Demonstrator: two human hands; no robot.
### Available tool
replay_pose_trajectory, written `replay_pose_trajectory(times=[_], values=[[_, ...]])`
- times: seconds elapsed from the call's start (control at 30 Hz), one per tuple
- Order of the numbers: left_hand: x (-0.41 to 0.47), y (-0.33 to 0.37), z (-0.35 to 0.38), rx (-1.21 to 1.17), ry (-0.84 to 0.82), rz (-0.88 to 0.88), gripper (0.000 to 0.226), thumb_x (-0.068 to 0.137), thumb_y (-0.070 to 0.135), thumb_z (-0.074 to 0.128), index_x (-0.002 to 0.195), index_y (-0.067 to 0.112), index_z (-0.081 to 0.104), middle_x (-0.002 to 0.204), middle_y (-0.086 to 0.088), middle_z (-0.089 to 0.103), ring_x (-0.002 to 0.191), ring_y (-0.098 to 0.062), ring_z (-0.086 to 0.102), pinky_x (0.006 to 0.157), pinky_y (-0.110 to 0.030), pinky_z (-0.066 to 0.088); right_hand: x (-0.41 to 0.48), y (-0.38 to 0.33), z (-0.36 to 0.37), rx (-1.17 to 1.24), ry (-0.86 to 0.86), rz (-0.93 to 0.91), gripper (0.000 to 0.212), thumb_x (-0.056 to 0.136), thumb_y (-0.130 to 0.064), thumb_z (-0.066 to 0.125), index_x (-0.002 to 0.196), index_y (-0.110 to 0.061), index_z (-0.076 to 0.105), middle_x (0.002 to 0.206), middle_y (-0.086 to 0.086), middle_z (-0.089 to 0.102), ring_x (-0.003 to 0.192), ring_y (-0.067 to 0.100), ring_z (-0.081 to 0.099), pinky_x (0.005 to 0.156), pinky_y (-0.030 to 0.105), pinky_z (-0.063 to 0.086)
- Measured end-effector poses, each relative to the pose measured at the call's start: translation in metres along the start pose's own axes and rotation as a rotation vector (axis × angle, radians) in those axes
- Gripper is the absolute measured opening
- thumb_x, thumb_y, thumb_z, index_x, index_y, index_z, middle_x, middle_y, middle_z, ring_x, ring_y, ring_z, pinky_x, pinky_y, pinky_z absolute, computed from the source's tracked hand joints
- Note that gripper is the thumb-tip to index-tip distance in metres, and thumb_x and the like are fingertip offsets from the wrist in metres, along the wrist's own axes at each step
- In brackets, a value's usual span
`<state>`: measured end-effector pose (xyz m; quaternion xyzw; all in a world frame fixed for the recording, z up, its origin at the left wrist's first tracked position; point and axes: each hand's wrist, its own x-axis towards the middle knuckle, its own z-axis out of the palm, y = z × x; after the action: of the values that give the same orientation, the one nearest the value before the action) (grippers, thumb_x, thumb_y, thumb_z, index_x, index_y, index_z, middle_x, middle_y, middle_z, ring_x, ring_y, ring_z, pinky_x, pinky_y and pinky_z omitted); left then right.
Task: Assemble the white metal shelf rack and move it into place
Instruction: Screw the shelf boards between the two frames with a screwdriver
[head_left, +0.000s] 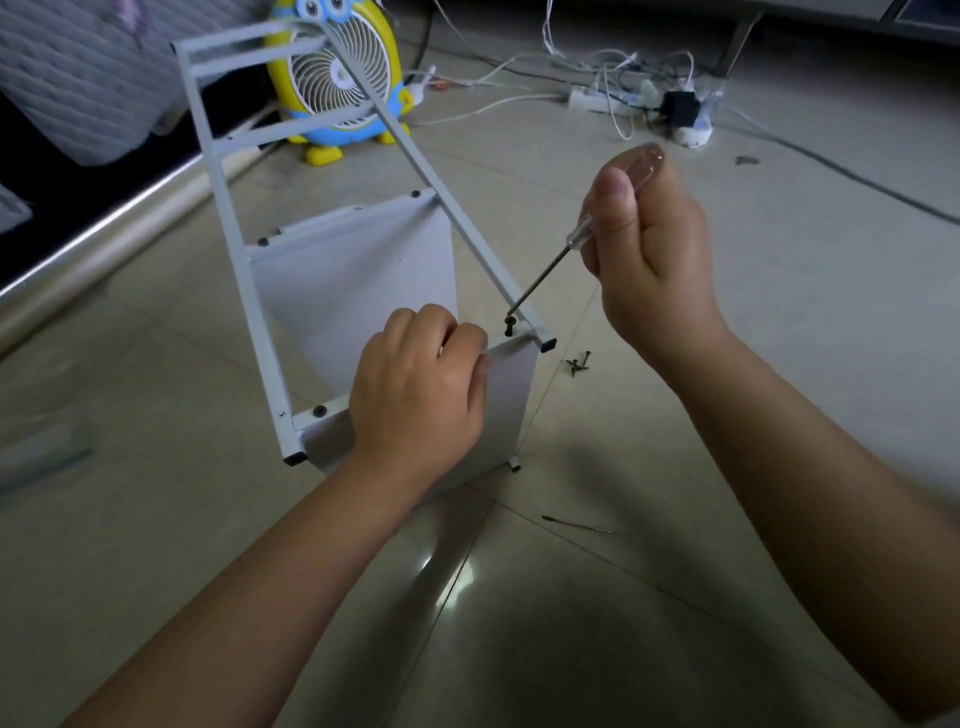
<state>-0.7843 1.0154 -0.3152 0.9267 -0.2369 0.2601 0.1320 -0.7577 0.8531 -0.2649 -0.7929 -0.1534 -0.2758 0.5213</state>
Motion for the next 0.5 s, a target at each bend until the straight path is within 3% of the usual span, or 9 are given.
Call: replay_pose_trajectory(times=[0.07,0.2,0.3,0.4,0.5], values=[[-0.0002,-0.0004,-0.0002,0.017,0.005,0.017,0.02,0.08,0.015,0.051,0.078,0.005,0.068,0.07,-0.012,0.057,0.061,-0.028,0.052,0.051,-0.027,0.036,0.0017,0.0009,0.0001,0.002,-0.008,0.016,0.018,0.094,-0.036,0.031,0.076,-0.032,0.033,0.062,-0.02,0.042,0.056,-0.006,0.051,0.056,0.007,0.032],[-0.0004,-0.0011,0.0007,0.053,0.003,0.03,0.016,0.079,0.014,0.054,0.078,0.005,0.068,0.07,-0.012,0.057,0.061,-0.029,0.052,0.051,-0.026,0.036,0.0031,0.0004,0.0017,0.011,-0.037,0.005,0.023,0.094,-0.046,0.03,0.075,-0.033,0.032,0.058,-0.02,0.042,0.055,-0.007,0.05,0.055,0.006,0.033],[-0.001,-0.0016,0.0023,0.065,-0.005,0.03,0.012,0.078,0.012,0.059,0.079,0.005,0.068,0.071,-0.012,0.058,0.061,-0.029,0.053,0.05,-0.028,0.037,0.0042,0.0021,-0.0005,-0.013,-0.056,-0.002,0.019,0.093,-0.036,0.031,0.075,-0.03,0.035,0.054,-0.024,0.047,0.054,-0.009,0.05,0.054,0.005,0.032],[-0.0009,-0.0018,0.002,0.074,-0.007,0.039,0.019,0.081,0.015,0.052,0.08,0.004,0.068,0.071,-0.013,0.058,0.061,-0.029,0.053,0.053,-0.025,0.033,0.0061,-0.0021,-0.0015,-0.057,-0.081,-0.042,0.023,0.09,-0.03,0.03,0.08,-0.015,0.043,0.059,-0.022,0.041,0.056,-0.008,0.051,0.054,0.005,0.033],[0.0001,-0.0012,0.0006,0.078,-0.01,0.04,0.026,0.083,0.017,0.047,0.08,0.003,0.068,0.071,-0.014,0.059,0.061,-0.029,0.053,0.056,-0.024,0.03,0.0088,-0.0072,0.0002,-0.163,-0.118,-0.083,0.041,0.089,-0.031,0.029,0.084,0.002,0.052,0.064,-0.019,0.041,0.06,0.005,0.05,0.055,0.011,0.033]])
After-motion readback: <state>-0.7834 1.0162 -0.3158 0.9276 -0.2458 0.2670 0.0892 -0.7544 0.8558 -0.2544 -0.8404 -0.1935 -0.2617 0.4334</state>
